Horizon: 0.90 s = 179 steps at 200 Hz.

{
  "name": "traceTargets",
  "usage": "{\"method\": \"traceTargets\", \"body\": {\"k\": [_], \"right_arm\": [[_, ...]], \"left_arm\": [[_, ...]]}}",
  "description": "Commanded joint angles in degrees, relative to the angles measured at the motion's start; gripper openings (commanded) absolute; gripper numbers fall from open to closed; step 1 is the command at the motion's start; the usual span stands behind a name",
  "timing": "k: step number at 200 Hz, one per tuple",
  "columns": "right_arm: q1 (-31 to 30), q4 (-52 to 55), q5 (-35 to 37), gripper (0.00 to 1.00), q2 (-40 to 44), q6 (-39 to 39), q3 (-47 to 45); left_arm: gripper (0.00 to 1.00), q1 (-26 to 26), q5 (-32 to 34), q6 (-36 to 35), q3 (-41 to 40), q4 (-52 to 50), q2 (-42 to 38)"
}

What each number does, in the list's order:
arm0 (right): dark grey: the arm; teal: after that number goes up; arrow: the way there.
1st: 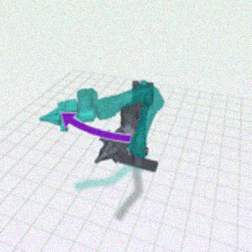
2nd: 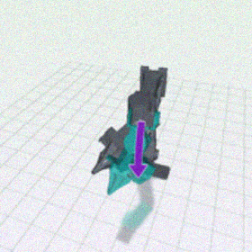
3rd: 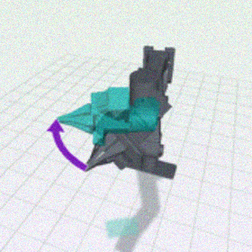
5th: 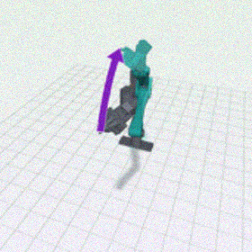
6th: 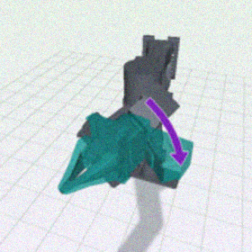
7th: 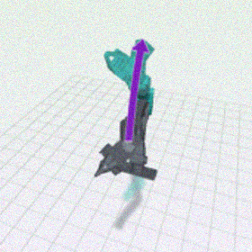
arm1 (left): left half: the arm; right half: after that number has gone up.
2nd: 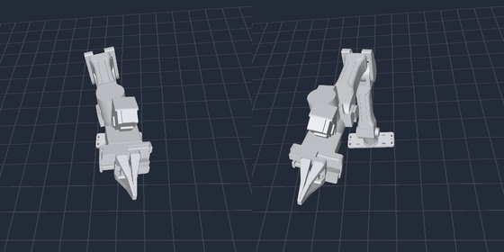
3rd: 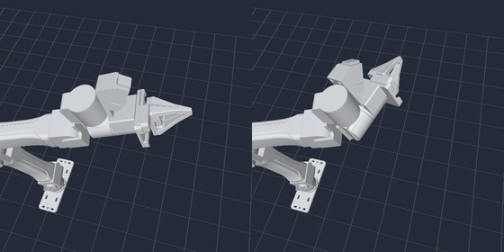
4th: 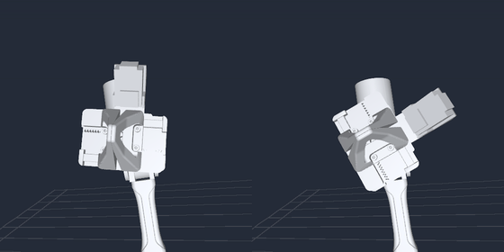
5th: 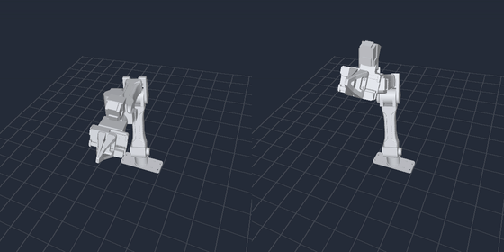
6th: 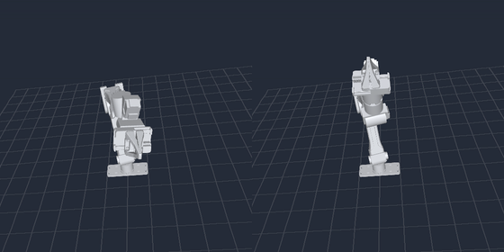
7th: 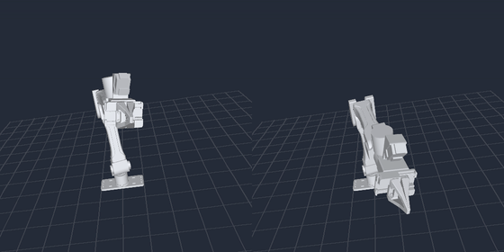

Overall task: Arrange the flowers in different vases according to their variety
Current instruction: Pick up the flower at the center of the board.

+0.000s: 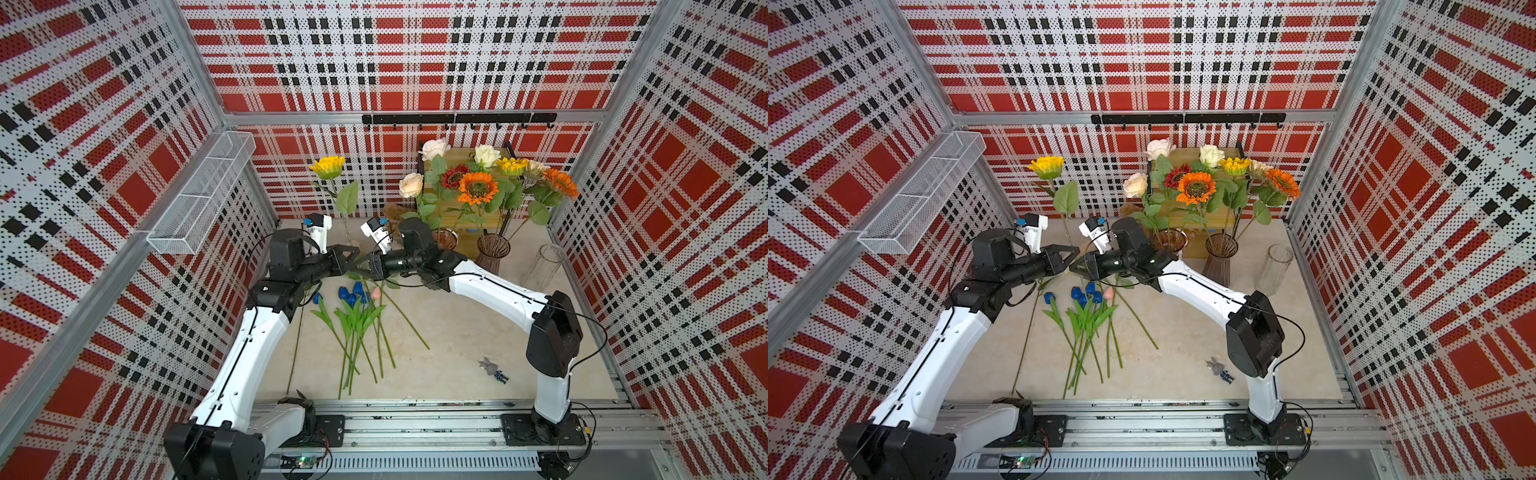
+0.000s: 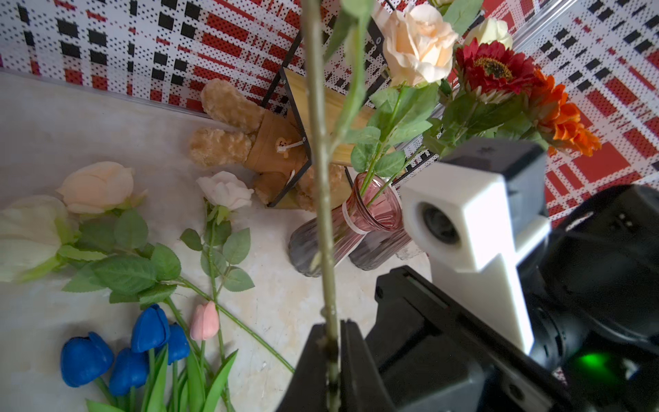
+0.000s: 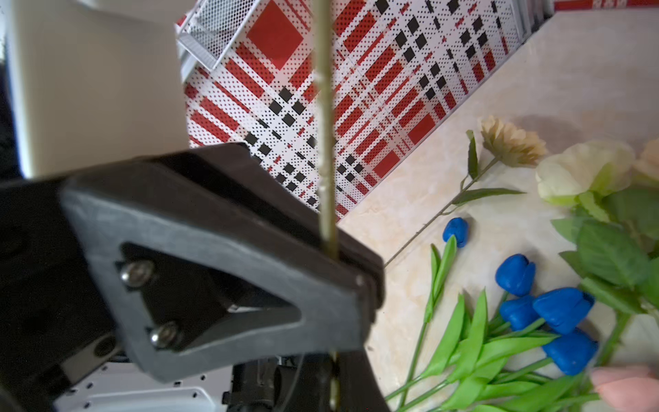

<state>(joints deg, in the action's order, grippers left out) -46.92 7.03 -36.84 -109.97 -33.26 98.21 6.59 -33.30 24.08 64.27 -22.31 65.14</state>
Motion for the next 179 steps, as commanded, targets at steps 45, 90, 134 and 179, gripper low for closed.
{"method": "traceTargets", "body": {"k": [45, 90, 134, 179], "right_arm": [[-0.28, 2.41, 3.77, 0.00, 2.23, 1.17, 2.26], [-0.13, 8.85, 16.60, 0.00, 6.23, 7.46, 5.40], [0.86, 9.55, 21.52, 0.00, 11.32, 10.89, 4.81], [0.86, 9.76, 24.88, 0.00, 17.40, 14.74, 4.62]], "left_arm": [[0.76, -6.14, 3.20, -1.49, 2.17, -4.10, -0.48], [0.88, -13.66, 11.83, -4.90, 1.87, -15.73, -1.19], [0.86, -19.89, 15.99, -5.41, -2.40, -23.29, 4.00], [0.84, -21.18, 17.78, -7.38, -3.24, -24.37, 13.66]]}}
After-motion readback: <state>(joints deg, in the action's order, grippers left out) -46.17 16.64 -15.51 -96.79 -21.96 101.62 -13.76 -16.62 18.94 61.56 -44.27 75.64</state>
